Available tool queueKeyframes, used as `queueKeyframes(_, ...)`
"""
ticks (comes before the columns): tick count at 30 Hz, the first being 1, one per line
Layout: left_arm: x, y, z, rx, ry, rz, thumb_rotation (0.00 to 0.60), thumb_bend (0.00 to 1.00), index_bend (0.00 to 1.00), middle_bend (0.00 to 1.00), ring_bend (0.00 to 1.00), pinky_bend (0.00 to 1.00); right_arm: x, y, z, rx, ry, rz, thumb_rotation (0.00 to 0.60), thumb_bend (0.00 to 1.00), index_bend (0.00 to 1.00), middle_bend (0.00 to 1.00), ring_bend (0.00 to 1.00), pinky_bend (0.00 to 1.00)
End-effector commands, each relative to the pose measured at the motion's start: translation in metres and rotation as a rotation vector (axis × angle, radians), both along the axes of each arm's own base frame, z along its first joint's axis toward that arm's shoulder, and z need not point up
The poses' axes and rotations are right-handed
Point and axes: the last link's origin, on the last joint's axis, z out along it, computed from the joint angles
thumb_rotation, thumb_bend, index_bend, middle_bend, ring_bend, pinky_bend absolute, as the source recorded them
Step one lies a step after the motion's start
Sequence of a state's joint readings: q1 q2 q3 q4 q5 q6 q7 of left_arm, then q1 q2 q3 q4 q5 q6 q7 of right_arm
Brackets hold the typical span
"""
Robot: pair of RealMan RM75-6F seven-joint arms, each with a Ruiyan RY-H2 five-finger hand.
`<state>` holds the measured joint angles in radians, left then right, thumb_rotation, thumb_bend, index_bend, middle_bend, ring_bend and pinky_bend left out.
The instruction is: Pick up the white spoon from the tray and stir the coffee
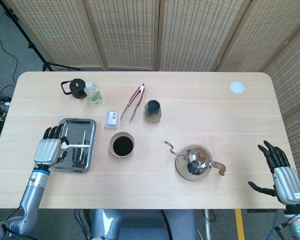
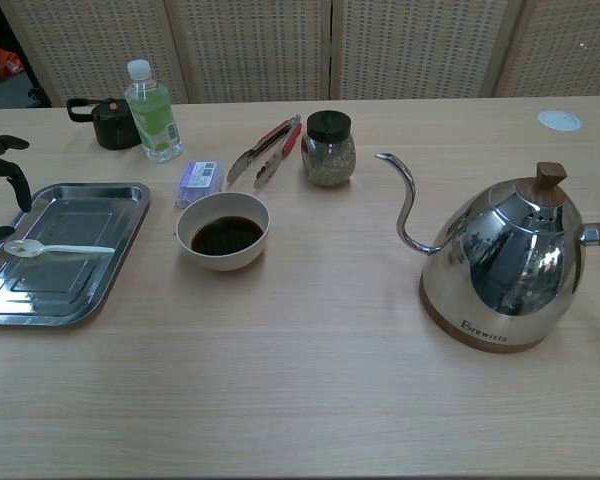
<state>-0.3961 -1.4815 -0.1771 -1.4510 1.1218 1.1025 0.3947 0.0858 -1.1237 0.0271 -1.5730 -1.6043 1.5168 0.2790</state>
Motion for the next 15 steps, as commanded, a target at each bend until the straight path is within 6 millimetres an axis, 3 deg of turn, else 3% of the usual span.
queueKeyframes(1, -0.001, 0.004, -0.003, -0.009, 0.000, 0.009, 0.600, 0.36, 0.48, 0.00, 0.00, 0.00, 0.000, 0.000, 0.000, 0.003, -0.002, -0.002, 0.600, 0.00, 0.00, 0.00, 0.00, 0.00)
queueKeyframes(15, -0.002, 0.032, -0.028, -0.039, 0.014, 0.054, 0.600, 0.39, 0.50, 0.00, 0.00, 0.00, -0.001, -0.004, -0.002, 0.010, -0.002, -0.009, 0.600, 0.00, 0.00, 0.00, 0.00, 0.00)
